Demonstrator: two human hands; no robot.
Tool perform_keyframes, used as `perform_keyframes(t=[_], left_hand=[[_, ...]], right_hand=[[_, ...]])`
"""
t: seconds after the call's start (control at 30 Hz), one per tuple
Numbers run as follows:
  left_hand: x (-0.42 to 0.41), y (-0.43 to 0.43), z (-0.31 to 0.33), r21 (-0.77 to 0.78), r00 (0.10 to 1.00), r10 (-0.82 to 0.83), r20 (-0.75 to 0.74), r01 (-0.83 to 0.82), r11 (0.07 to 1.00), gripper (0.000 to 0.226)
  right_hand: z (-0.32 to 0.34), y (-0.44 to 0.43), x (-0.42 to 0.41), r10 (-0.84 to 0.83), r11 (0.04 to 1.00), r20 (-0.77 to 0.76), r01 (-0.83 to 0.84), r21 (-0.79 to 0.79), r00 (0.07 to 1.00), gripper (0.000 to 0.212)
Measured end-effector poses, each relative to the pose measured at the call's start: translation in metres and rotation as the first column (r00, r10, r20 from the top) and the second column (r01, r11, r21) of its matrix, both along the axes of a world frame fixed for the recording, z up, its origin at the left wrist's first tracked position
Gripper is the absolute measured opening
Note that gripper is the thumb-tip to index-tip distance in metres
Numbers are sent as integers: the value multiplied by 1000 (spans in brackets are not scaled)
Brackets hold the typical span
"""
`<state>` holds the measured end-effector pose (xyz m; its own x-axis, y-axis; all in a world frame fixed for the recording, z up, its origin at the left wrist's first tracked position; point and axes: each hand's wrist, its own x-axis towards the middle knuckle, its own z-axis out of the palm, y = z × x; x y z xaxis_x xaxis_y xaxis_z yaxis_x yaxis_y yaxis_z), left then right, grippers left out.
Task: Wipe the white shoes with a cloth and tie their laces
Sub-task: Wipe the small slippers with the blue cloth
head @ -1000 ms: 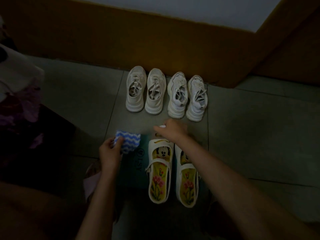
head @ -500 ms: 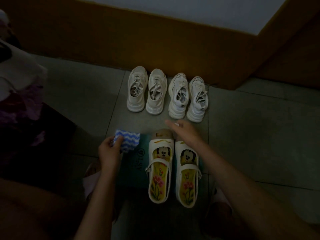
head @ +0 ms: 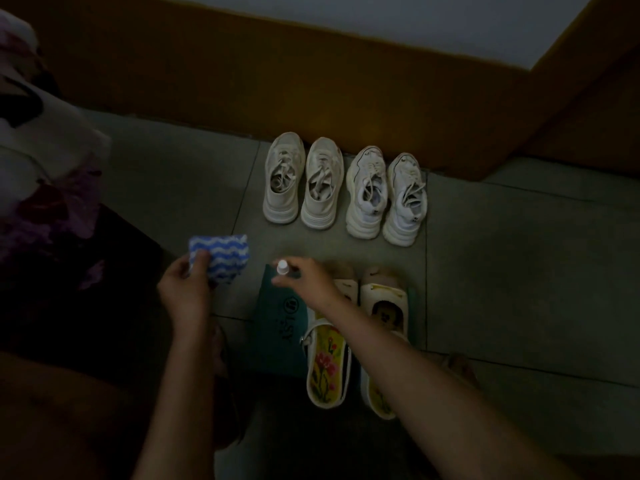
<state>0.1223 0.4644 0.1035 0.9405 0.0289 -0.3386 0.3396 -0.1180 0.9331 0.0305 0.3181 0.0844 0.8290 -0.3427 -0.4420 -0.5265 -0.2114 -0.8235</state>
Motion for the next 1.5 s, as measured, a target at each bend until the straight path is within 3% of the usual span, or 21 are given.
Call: perform_keyframes(t=[0.17,0.3,0.4,0.5,0.6,0.73,0.83,0.9,1.0,1.17,1.3,1.4,1.5], left_hand=[[0,-6,10,14,999,-36,-36,37,999,33],[-7,-12,21,-2,991,-98,-95,98,995,35],[-10,-20,29,-55,981,-136,-138,129,990,35],[-15,-33,39,-102,966,-211,-147,197,975,32],[-29,-49,49,-175,934,-316,-169,287,942,26],[-52,-74,59,-255,876,-447,-181,397,882,25],[-69,-93,59,-289,840,-498,-217,433,854,23],[-80,-102,54,-256,850,-480,-215,425,868,29],[-94,-111,47,-120,862,-501,-79,490,863,36],[-116,-128,48,-315,717,-675,-174,609,728,12],[-120,-133,39,-347,724,-628,-285,533,772,27],[-122,-133,34,-354,732,-613,-298,511,783,25],[-128,-134,27,-249,771,-602,-210,553,795,23]], right_hand=[[-8,8,-3,34,999,-37,-34,-11,999,42],[-2,0,-8,102,994,-70,-100,44,992,64],[10,-11,-17,152,988,-80,-153,-8,985,76],[37,-27,-28,-115,986,0,115,120,993,53],[64,-44,-40,-416,845,6,384,372,909,35],[79,-49,-55,-468,769,-2,408,491,884,27],[81,-57,-67,-592,648,1,475,595,806,18],[79,-65,-77,-662,597,-10,535,598,750,21],[73,-75,-90,-712,587,1,594,550,702,21],[71,-76,-97,-670,693,84,581,426,738,27],[62,-75,-97,-697,714,136,667,212,704,30],[53,-75,-100,-712,655,-27,677,336,702,51],[49,-79,-109,-716,573,-121,679,459,687,34]])
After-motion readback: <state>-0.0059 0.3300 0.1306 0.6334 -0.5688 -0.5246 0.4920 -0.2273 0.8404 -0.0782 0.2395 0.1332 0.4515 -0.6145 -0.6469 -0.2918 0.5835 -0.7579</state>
